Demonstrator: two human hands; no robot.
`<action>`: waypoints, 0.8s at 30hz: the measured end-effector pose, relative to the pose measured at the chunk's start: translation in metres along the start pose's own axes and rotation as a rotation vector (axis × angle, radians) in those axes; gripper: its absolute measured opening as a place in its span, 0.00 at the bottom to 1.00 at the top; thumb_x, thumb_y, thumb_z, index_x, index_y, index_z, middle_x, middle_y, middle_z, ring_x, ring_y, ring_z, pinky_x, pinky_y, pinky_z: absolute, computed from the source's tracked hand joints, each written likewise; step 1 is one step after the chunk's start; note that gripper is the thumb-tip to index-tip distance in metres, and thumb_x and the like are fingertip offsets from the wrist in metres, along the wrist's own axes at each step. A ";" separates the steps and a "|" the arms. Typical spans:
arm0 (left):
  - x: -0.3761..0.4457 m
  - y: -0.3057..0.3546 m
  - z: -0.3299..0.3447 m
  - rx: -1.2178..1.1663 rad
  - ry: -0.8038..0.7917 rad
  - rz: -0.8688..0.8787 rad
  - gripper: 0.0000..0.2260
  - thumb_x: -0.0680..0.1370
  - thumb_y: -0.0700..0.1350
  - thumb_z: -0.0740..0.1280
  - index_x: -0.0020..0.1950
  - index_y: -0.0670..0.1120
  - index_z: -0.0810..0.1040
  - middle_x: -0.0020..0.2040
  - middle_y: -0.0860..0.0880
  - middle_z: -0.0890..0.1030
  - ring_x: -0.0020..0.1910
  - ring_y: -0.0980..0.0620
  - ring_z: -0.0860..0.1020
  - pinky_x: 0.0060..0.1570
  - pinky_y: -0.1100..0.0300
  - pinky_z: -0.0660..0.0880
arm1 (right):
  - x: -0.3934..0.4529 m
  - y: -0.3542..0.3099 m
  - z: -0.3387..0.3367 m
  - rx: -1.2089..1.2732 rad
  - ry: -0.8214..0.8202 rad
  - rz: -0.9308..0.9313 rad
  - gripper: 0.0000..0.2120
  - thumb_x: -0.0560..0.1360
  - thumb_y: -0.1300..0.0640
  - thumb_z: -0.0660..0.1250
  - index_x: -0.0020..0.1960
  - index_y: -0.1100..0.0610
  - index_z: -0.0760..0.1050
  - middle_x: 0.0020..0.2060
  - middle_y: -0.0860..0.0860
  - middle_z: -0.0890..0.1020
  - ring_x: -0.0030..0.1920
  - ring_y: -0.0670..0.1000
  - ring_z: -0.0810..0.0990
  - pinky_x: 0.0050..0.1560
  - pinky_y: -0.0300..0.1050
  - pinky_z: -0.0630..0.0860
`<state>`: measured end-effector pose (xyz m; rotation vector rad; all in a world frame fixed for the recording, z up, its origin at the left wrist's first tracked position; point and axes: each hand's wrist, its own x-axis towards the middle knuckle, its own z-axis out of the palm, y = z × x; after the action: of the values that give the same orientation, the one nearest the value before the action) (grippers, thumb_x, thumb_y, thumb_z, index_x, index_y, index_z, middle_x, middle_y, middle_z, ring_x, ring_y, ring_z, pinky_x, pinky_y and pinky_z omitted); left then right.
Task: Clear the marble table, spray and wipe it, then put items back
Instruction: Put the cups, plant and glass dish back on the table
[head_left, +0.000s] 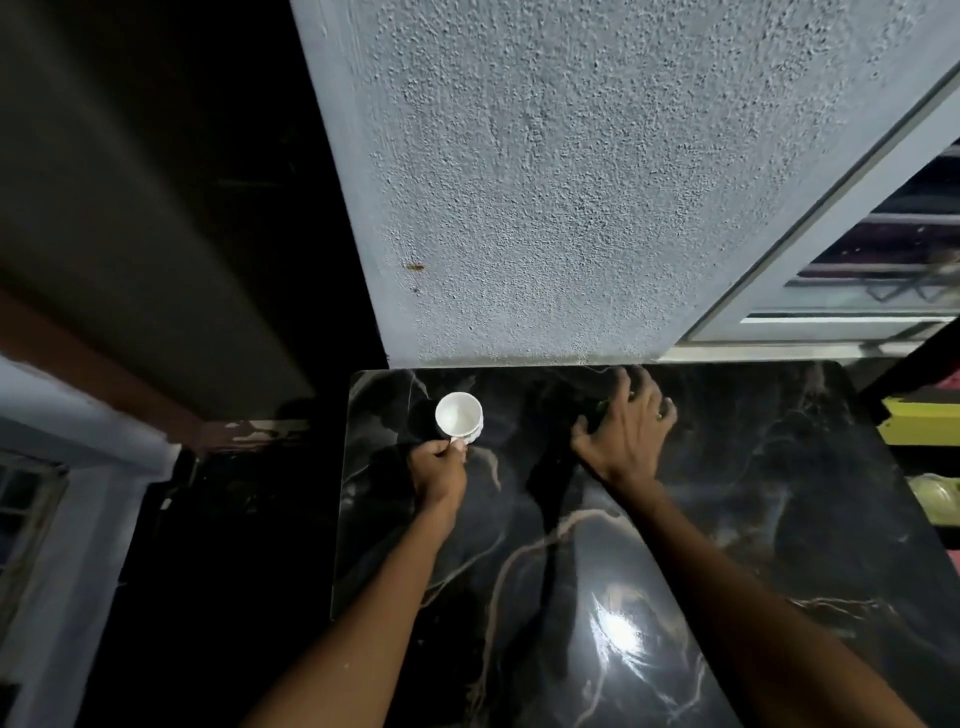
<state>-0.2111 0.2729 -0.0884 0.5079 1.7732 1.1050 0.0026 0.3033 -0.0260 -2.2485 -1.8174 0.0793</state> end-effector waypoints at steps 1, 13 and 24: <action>0.002 0.000 -0.004 -0.016 0.020 -0.006 0.06 0.78 0.34 0.68 0.42 0.35 0.82 0.40 0.40 0.82 0.44 0.46 0.79 0.51 0.51 0.77 | -0.007 -0.014 0.001 0.019 0.007 -0.066 0.37 0.65 0.46 0.70 0.72 0.56 0.68 0.70 0.59 0.71 0.71 0.61 0.70 0.71 0.63 0.62; 0.024 -0.009 -0.059 -0.002 0.179 -0.033 0.08 0.76 0.37 0.72 0.46 0.31 0.84 0.39 0.43 0.81 0.41 0.49 0.76 0.43 0.55 0.72 | -0.056 -0.156 0.034 0.482 -0.686 -0.166 0.35 0.66 0.51 0.65 0.73 0.54 0.71 0.67 0.58 0.79 0.68 0.60 0.76 0.66 0.50 0.75; 0.027 -0.013 -0.078 0.200 0.052 0.010 0.09 0.76 0.42 0.73 0.37 0.42 0.84 0.33 0.49 0.80 0.36 0.54 0.73 0.36 0.59 0.69 | -0.066 -0.173 0.049 0.552 -0.708 -0.062 0.29 0.72 0.63 0.70 0.73 0.56 0.72 0.63 0.59 0.83 0.66 0.61 0.79 0.62 0.43 0.72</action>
<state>-0.2901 0.2498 -0.1025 0.6134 1.9399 0.9603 -0.1869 0.2799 -0.0418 -1.8665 -1.8267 1.3291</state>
